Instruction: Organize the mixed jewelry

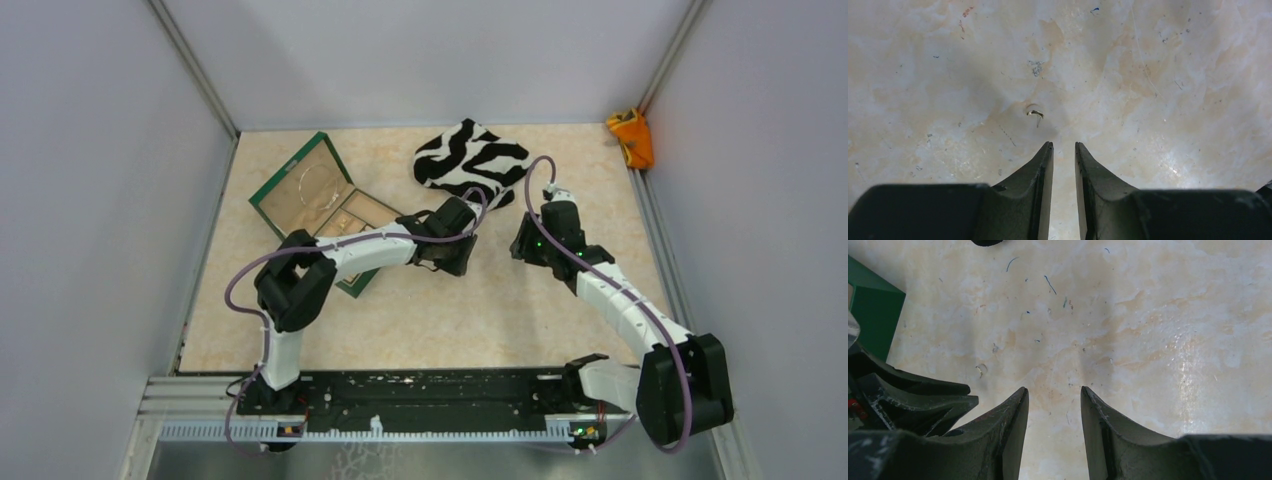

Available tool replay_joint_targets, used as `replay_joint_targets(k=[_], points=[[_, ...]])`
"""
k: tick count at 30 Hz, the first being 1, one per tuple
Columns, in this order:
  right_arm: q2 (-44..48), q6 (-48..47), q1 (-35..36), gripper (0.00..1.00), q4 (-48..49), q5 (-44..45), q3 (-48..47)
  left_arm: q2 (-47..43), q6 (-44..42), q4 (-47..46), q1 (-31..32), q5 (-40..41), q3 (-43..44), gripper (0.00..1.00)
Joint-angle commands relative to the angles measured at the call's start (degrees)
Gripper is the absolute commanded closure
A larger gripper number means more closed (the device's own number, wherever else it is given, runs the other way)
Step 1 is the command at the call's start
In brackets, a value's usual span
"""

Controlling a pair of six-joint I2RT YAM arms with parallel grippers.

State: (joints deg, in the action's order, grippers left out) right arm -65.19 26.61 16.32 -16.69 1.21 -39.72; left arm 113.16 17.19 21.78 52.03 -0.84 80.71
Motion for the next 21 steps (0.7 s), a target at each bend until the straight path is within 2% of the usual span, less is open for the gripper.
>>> replay_joint_targets(k=[1, 9, 21], points=[[0.3, -0.3, -0.2, 0.57, 2.3, -0.1, -0.7, 2.7, 0.1, -0.8, 0.2, 0.3, 2.6, 0.71], [0.4, -0.4, -0.2, 0.57, 2.3, 0.1, -0.6, 5.0, 0.3, 1.0, 0.2, 5.1, 5.2, 0.72], [0.3, -0.5, -0.2, 0.57, 2.3, 0.2, -0.2, 7.9, 0.0, 2.1, 0.2, 6.9, 8.7, 0.73]])
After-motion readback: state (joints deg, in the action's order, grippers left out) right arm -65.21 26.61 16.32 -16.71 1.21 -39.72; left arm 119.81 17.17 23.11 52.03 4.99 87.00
